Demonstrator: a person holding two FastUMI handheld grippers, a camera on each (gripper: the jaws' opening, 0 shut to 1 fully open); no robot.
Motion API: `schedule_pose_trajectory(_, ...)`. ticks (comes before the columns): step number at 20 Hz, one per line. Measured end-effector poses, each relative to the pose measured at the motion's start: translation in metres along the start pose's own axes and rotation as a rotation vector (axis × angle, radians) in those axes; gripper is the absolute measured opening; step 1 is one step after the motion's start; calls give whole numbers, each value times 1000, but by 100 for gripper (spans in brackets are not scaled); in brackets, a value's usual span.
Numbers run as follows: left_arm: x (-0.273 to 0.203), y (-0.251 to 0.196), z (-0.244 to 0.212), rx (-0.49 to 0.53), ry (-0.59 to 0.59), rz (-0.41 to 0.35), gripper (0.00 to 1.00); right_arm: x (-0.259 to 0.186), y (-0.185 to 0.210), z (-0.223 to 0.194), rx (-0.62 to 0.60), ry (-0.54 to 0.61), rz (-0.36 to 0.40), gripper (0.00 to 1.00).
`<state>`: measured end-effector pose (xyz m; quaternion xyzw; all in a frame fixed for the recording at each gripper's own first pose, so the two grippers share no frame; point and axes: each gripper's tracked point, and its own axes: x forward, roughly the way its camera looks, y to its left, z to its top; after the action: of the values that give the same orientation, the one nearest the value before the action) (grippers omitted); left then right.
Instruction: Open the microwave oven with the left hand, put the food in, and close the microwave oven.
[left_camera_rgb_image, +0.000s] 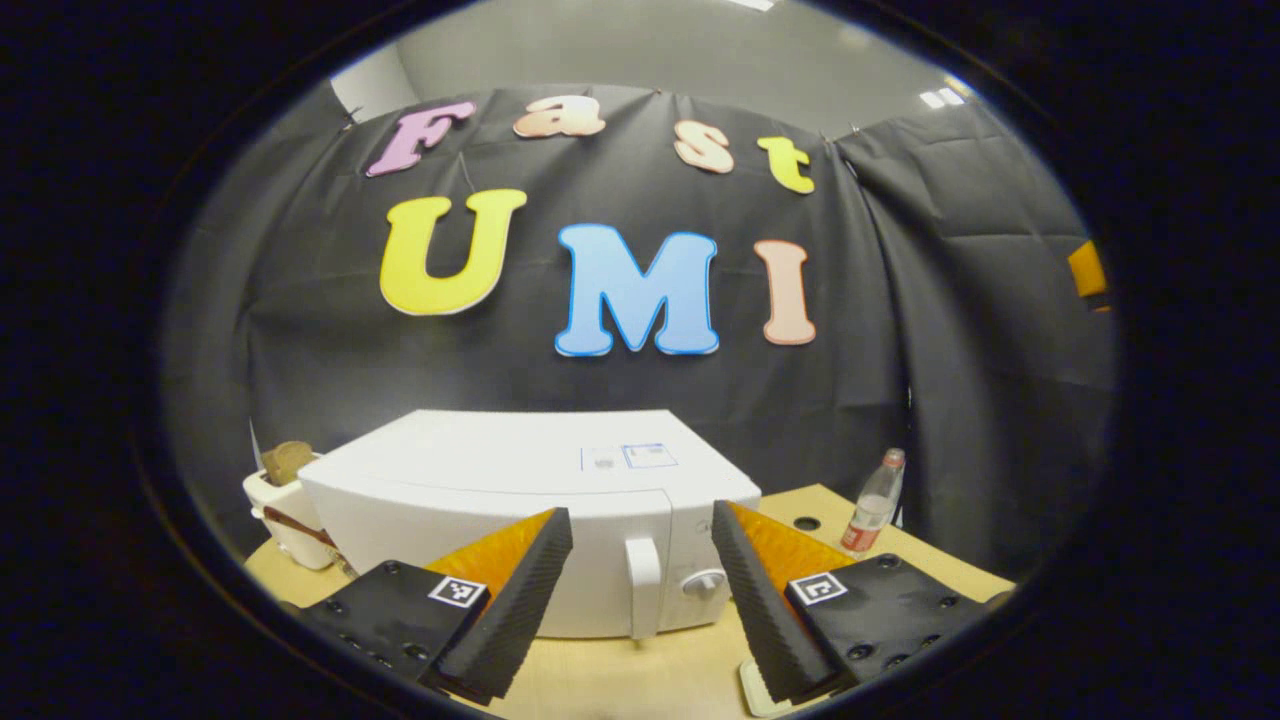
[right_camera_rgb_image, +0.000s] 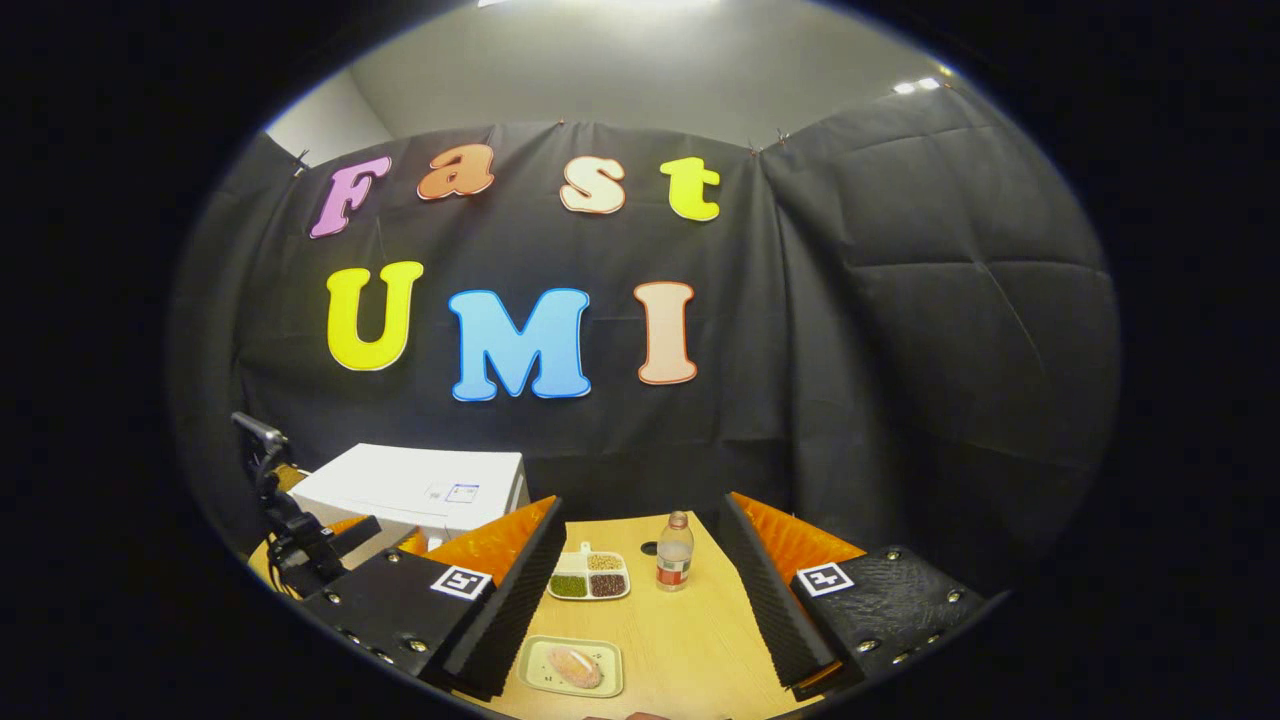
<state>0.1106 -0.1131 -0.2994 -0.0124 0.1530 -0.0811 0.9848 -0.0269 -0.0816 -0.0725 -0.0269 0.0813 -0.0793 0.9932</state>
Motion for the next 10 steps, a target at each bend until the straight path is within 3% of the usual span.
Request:
schedule_pose_trajectory(5,32,0,-58,-29,124,27,92,-4,-3,-22,-10,44,-11,95)
schedule_pose_trajectory(6,37,3,-63,-25,134,41,96,-4,-4,-26,-15,56,-13,95)
schedule_pose_trajectory(10,56,4,-75,-35,164,52,92,-1,-10,-35,-22,83,-18,95)
